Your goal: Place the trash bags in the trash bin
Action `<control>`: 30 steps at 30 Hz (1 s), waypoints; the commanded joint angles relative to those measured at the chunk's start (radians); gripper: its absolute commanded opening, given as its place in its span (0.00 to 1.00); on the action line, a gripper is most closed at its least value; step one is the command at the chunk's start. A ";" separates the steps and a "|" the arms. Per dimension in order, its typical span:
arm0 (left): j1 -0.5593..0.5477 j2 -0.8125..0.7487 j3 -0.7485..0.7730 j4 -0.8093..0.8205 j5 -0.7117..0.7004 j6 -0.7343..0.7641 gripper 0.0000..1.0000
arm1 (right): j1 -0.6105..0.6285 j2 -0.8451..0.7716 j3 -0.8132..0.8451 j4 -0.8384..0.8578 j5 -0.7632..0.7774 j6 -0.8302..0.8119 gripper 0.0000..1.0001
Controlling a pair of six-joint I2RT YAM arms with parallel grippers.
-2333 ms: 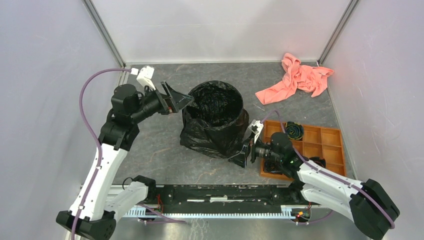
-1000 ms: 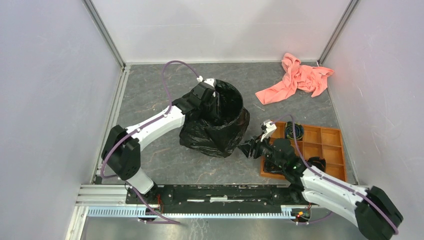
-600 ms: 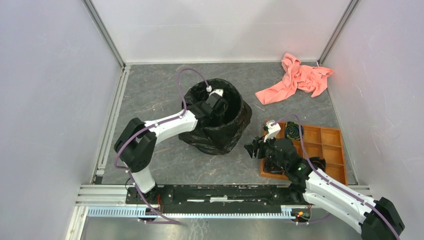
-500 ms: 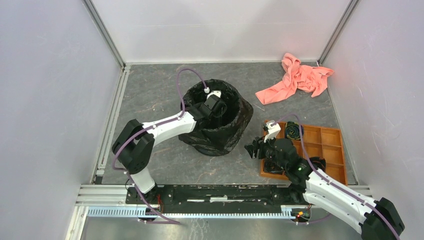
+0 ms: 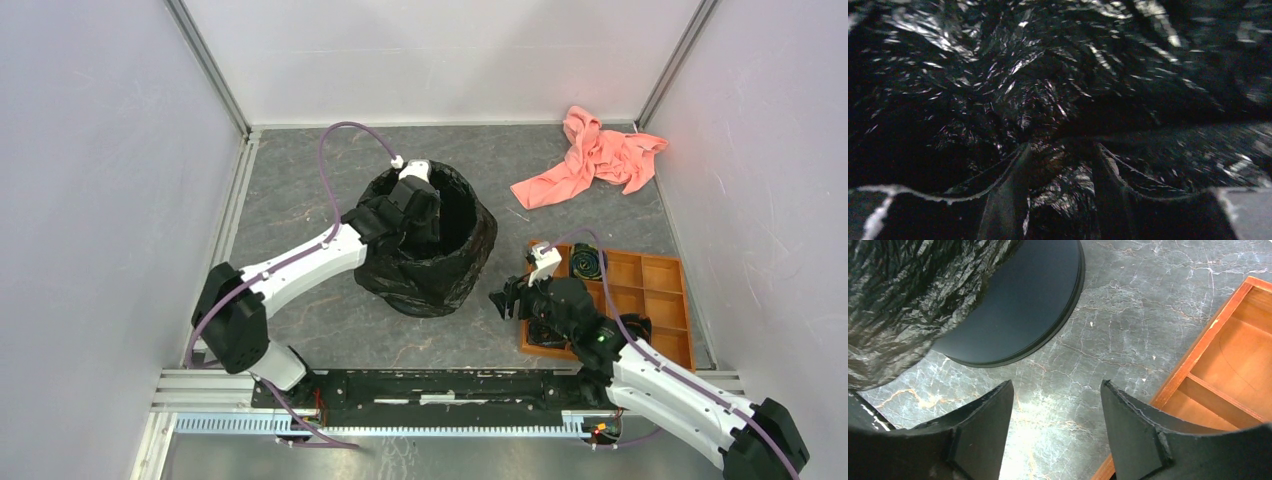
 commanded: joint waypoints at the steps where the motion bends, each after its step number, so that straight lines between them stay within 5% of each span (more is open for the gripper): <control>1: -0.005 -0.069 0.031 -0.007 0.053 -0.002 0.57 | 0.000 -0.004 0.059 0.027 -0.004 -0.003 0.76; 6: -0.007 -0.124 0.006 -0.004 0.138 -0.018 0.64 | -0.052 0.054 0.155 0.098 -0.118 -0.024 0.97; 15: -0.006 -0.319 -0.005 -0.020 0.233 0.031 0.74 | -0.452 0.313 0.203 0.498 -0.812 0.158 0.98; 23: -0.005 -0.512 0.045 -0.068 0.206 0.111 0.85 | -0.512 0.555 0.231 0.721 -0.872 0.255 0.98; 25: -0.005 -0.564 0.052 -0.086 0.161 0.133 0.89 | -0.513 0.638 0.235 0.834 -0.901 0.317 0.86; 30: -0.005 -0.681 0.044 -0.161 -0.033 0.128 0.95 | -0.512 0.766 0.235 0.991 -0.898 0.404 0.34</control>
